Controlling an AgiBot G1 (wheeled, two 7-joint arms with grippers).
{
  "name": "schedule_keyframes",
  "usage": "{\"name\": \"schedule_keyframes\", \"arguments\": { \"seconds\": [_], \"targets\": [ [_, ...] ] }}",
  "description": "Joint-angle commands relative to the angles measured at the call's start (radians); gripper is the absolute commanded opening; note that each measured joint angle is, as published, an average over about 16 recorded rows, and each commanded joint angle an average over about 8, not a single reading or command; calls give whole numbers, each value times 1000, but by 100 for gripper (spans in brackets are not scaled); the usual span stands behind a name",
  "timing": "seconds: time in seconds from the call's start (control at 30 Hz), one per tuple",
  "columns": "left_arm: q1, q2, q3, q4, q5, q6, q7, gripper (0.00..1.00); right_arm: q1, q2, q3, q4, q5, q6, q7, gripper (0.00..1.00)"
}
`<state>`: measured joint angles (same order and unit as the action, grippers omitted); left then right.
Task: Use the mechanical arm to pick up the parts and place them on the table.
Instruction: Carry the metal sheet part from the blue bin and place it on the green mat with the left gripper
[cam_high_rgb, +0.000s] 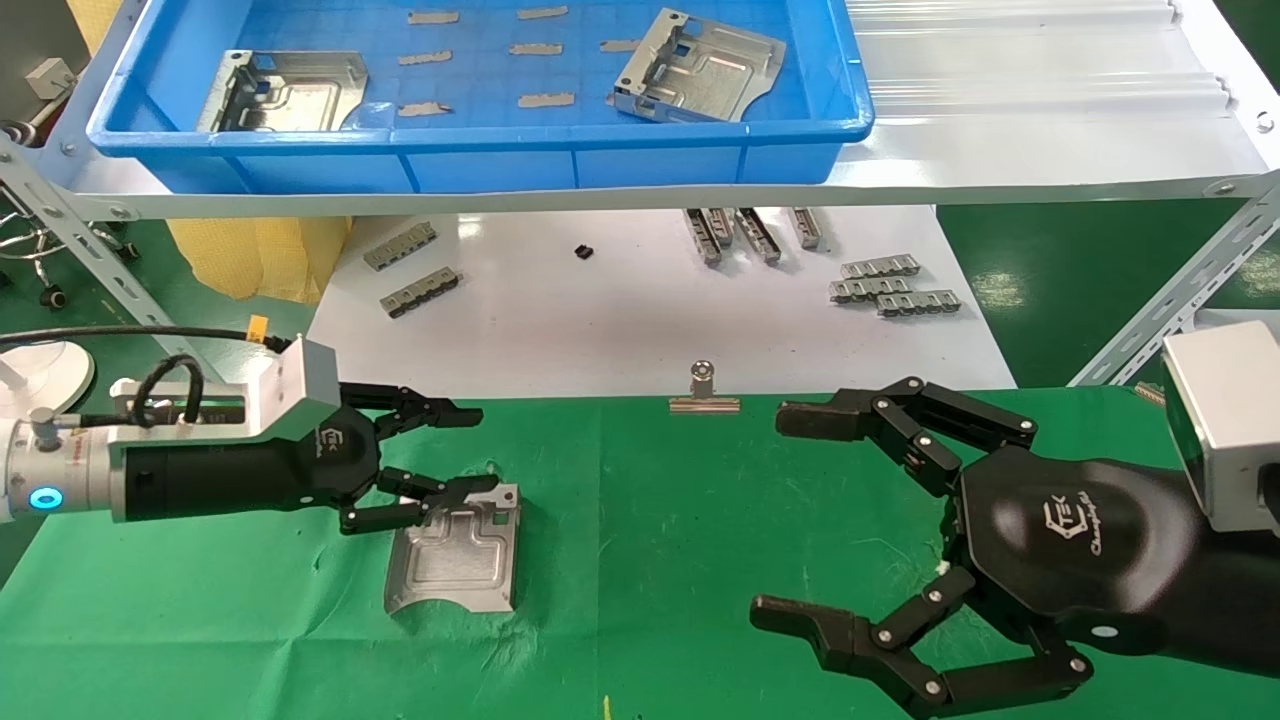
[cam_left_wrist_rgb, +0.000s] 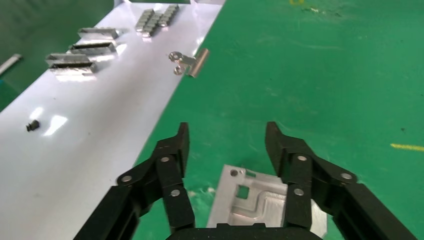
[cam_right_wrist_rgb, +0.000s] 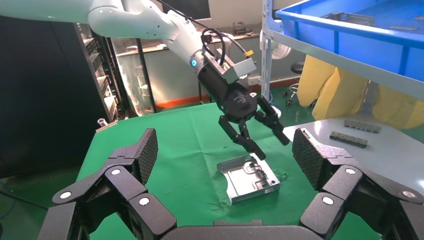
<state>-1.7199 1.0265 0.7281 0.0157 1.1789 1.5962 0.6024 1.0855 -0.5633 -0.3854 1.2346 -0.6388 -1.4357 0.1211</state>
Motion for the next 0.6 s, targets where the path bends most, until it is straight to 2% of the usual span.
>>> {"name": "schedule_keyframes", "arguments": {
  "seconds": [0.03, 0.3, 0.6],
  "targets": [
    [18, -5, -18, 18, -26, 4, -33, 100, 0, 0, 0, 0, 0, 0, 0, 100],
    [19, -10, -17, -14, -22, 0, -27, 100, 0, 0, 0, 0, 0, 0, 0, 100],
    [101, -63, -74, -180, -79, -12, -127, 100, 0, 0, 0, 0, 0, 0, 0, 100]
  ]
}}
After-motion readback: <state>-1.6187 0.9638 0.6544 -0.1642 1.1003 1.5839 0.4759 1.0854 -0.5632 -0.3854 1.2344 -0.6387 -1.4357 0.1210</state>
